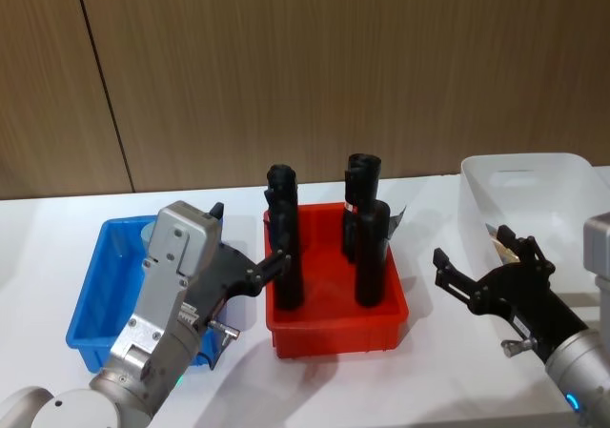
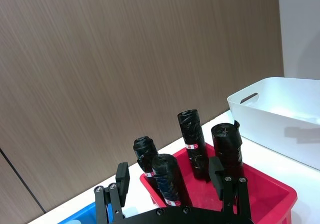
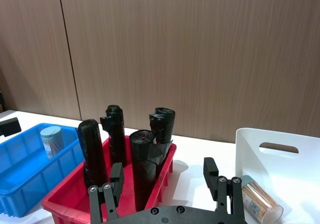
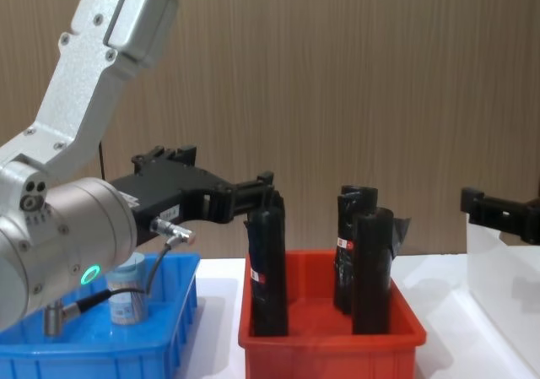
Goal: Pick the cotton swabs from the blue box and place them into the white box.
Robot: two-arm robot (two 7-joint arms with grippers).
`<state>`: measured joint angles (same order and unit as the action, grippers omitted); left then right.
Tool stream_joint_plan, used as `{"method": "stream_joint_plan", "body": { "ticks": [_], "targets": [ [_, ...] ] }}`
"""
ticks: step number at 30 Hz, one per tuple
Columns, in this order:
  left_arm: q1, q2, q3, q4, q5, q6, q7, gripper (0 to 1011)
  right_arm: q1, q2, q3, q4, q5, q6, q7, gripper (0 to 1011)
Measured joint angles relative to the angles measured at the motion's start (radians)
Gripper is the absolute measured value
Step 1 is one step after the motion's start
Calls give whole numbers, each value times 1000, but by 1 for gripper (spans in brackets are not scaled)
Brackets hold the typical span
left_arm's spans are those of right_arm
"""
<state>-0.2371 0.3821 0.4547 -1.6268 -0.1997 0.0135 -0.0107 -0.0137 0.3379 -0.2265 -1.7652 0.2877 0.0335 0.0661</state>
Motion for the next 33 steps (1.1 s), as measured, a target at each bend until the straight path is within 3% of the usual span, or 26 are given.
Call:
{"method": "stream_joint_plan", "body": {
  "ticks": [20, 29, 33],
  "targets": [
    [0, 0, -1, 1, -1, 0, 0, 1004, 12, -5, 1, 9, -3, 14, 10, 1001],
    [0, 0, -1, 1, -1, 0, 0, 1004, 58, -16, 2, 58, -17, 38, 76, 1001],
    [0, 0, -1, 1, -1, 0, 0, 1004, 101, -25, 2, 106, -24, 44, 135, 1001]
  ]
}}
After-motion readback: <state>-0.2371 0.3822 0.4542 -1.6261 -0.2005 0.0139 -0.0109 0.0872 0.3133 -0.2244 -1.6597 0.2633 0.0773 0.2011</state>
